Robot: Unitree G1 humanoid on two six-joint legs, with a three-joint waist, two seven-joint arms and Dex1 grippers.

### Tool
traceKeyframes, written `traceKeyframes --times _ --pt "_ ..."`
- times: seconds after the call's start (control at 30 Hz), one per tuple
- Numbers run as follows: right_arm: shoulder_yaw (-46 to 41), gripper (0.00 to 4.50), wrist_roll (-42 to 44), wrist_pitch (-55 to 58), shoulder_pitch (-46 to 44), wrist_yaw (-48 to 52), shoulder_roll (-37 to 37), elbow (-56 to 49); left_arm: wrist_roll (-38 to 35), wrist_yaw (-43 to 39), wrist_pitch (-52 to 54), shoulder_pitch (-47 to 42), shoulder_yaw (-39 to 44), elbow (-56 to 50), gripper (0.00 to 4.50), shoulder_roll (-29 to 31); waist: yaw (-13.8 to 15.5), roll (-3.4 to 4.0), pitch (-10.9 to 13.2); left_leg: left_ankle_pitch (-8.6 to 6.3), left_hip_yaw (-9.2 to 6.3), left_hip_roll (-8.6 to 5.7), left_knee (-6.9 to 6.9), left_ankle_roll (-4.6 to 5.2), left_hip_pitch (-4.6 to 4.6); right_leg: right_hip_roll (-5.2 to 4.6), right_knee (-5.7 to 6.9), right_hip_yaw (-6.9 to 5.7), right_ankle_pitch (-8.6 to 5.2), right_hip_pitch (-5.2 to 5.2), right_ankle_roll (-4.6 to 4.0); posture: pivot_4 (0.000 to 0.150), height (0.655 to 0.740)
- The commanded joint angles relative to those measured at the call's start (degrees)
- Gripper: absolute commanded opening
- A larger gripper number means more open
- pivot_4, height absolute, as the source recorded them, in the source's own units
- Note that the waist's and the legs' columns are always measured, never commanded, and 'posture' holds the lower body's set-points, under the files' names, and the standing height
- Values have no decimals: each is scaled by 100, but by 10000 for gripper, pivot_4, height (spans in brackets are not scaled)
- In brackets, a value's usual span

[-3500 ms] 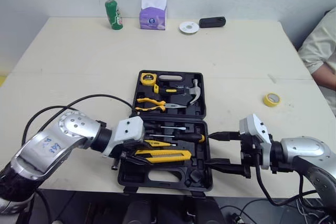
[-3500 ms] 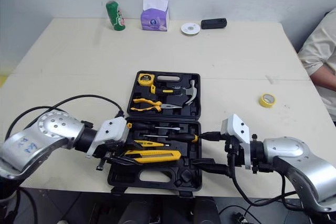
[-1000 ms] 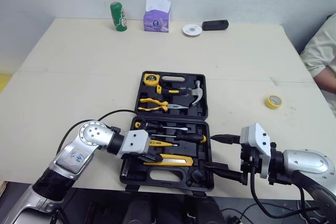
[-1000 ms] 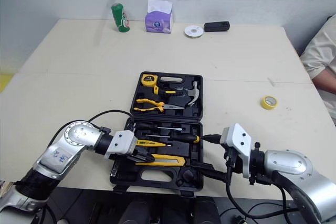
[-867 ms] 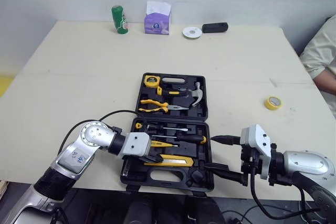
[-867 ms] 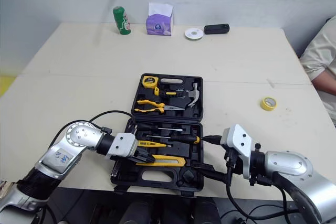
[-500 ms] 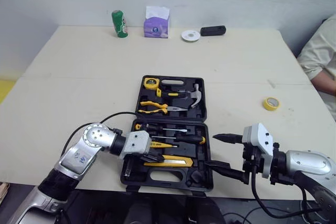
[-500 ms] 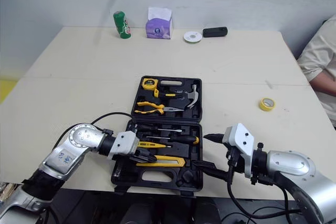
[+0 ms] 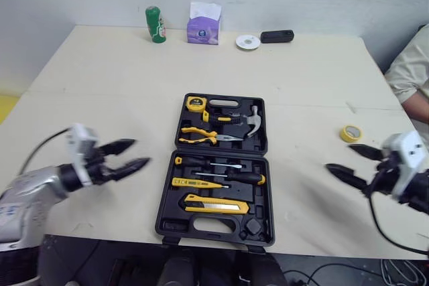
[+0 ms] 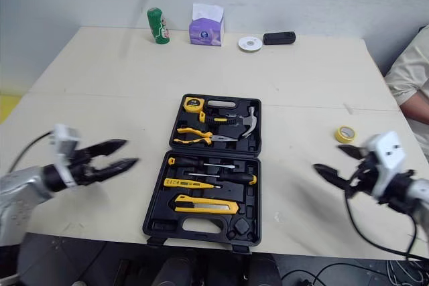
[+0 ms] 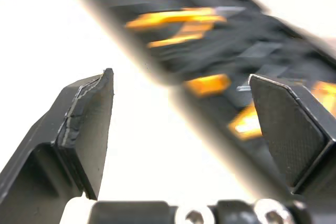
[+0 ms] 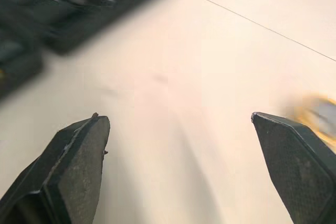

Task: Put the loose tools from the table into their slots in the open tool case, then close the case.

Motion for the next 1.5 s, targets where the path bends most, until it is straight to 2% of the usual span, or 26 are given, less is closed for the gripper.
traceKeyframes --times 0.03,0.2,0.27,0.43,0.67,0.8,0.97,1.07,1.13,1.23,1.37,1.43,1.5 --pt "-502 45000 -234 -429 82 157 -130 749 375 306 -521 98 440 502 42897 98 4 0 0 -1 0 0 0 1 0 -1 -1 0 0 0 0 1500 7316" --pt "-1092 45000 -511 -906 328 199 -231 1719 1071 848 -1197 -17 460 1026 42897 225 8 1 1 -6 -1 0 -1 -1 -10 -7 -1 2 0 -10 0 1500 7316" --pt "-1208 45000 -538 -1011 380 257 -258 1892 1118 828 -1407 -106 415 1140 42897 214 -4 2 1 -7 0 0 -4 -3 -10 -7 -2 3 0 -12 0 1500 7316" --pt "-1291 45000 -495 -1077 459 390 -238 1864 713 271 -1117 -427 223 1071 42897 264 -29 12 6 -10 1 4 -5 -19 -6 -7 0 6 0 -14 0 1500 7316" --pt "-708 45000 -475 -881 -79 927 -826 1687 236 -414 -355 -747 -430 -12 42897 521 -81 45 33 -4 6 1 -3 -13 -6 -9 6 10 2 -14 3 1500 7316" --pt "435 45000 -632 -677 -1175 1452 -1572 1779 -192 -883 163 -1311 -1101 -821 42897 675 -148 68 56 2 7 0 -1 -13 -7 -9 12 11 2 -14 3 1500 7316" --pt "2199 45000 -1295 -671 -3064 2192 -2020 2288 -563 -999 502 -2324 -1794 -1295 42897 406 -151 81 76 21 9 0 -3 -26 -7 3 11 6 2 -15 3 1500 7316" --pt "3392 45000 -2196 -829 -4583 2545 -1792 3077 -944 -859 755 -2914 -1945 -1580 42897 100 -153 76 85 32 13 -3 1 -21 -17 4 13 5 2 -21 3 1500 7316" --pt "3984 45000 -2719 -972 -5289 2733 -1582 3633 -1070 -813 825 -3128 -1998 -1729 42897 -22 -161 67 91 35 16 -7 5 -18 -19 2 13 8 4 -22 6 1500 7316" --pt "4560 45000 -3284 -1395 -5923 3052 -1346 4358 -1145 -726 876 -3299 -2039 -1877 42897 -118 -161 64 93 36 14 -6 3 -19 -22 6 14 6 4 -22 6 1500 7316" --pt "5046 45000 -4046 -1975 -6727 2670 -847 5536 -1140 -593 861 -3352 -2077 -1993 42897 -206 -164 59 97 39 15 -9 6 -17 -25 7 35 4 4 -22 7 1500 7316" --pt "5222 39509 -4357 -2374 -6938 2495 -699 5962 -1130 -543 863 -3336 -2109 -2032 45000 -250 -159 59 97 41 15 -11 8 -16 -25 5 40 5 4 -22 7 1500 7316" --pt "5288 32410 -4500 -2503 -7125 2445 -509 6333 -1098 -513 819 -3299 -2156 -2053 45000 -294 -161 57 98 42 10 -10 8 -18 -25 6 41 3 4 -22 7 1500 7316"
